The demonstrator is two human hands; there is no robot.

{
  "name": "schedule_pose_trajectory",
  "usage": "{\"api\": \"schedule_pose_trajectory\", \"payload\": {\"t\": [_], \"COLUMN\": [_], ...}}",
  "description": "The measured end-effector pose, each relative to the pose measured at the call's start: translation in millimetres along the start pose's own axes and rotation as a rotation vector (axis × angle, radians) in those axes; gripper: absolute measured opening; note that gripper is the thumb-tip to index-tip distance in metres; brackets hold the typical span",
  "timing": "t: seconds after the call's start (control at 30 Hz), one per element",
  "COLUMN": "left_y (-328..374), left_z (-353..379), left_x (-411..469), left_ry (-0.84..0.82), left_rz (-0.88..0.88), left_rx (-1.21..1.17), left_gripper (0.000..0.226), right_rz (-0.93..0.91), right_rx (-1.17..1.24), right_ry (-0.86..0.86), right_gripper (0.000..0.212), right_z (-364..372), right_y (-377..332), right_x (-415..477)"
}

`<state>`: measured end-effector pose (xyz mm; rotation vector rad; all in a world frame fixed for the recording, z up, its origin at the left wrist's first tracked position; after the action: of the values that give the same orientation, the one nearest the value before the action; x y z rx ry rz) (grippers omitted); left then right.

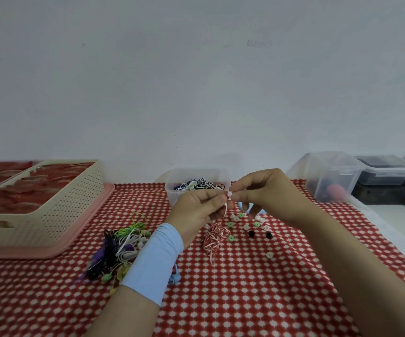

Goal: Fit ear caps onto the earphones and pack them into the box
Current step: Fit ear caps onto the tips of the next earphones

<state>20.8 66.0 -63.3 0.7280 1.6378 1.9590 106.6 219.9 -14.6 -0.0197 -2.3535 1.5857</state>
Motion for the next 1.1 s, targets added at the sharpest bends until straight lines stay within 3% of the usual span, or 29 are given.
{"api": "schedule_pose_trajectory", "payload": {"t": [0.33, 0.67, 1.1], "left_y": [1.2, 3.0, 9.4], "left_z": [-3.1, -5.2, -6.0], "left_x": [0.4, -0.9, -4.0], "left_ry": [0.032, -0.052, -0.049], "left_rz": [0.036, 0.045, 0.143], "left_rx": [0.005, 0.014, 0.256], "left_gripper": [0.021, 0.023, 0.016], "right_rz": [0.062, 0.154, 0.21], "right_rx": [0.11, 0.161, 0.148], "right_ry": [-0.028, -0.106, -0.121], "right_gripper": [0.01, 0.012, 0.01], "right_z": [2.1, 5.7, 9.6], "right_y": [-1.8, 3.7, 2.6], "right_x": [-2.7, -4.1, -5.6]}}
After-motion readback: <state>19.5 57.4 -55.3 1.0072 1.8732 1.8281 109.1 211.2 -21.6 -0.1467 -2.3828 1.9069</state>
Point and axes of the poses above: each hand's wrist, its own x-axis towards the middle knuckle, its own z-axis out of the palm, y = z × x, the point moved 3 cm from there along x, towards the middle knuckle
